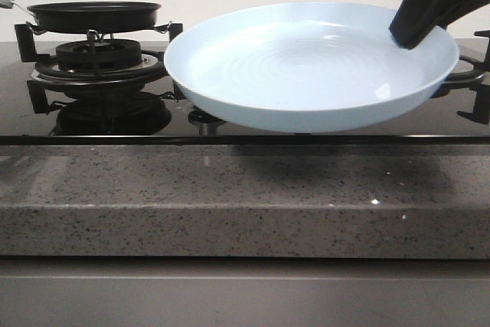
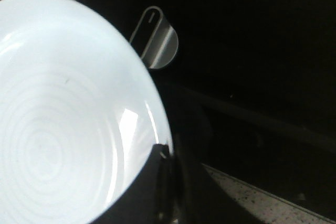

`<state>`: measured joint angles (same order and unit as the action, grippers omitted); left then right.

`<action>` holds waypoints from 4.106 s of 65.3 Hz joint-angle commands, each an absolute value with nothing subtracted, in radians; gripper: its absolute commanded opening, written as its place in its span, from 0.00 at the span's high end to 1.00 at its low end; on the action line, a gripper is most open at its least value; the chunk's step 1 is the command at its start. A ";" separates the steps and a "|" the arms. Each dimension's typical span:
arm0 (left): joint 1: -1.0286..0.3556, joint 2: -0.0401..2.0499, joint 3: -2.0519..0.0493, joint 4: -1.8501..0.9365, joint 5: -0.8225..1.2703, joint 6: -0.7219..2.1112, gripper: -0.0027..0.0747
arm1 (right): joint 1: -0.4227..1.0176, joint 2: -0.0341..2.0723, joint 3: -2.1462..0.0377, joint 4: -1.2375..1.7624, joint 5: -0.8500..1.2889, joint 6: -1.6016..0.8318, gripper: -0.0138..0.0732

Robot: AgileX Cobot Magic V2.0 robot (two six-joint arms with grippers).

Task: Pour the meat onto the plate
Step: 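Lift the black pan with the left gripper above the held plate, then tilt the pan with the left gripper, tipping meat onto the plate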

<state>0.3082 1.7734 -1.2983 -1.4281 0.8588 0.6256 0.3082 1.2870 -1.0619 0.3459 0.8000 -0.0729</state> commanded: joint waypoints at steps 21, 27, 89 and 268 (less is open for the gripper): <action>0.311 1.721 -1.332 -1.546 0.960 0.664 0.99 | 0.311 1.254 -1.086 0.371 0.765 -0.080 0.92; 0.311 1.697 -1.332 -1.579 0.980 0.677 0.99 | 0.311 1.254 -1.086 0.371 0.765 -0.080 0.92; 0.064 1.174 -1.041 -1.561 0.964 0.785 0.99 | 0.311 1.254 -1.086 0.371 0.765 -0.080 0.92; -0.258 1.134 -1.141 -1.499 0.977 2.004 0.99 | 0.311 1.254 -1.086 0.371 0.764 -0.080 0.92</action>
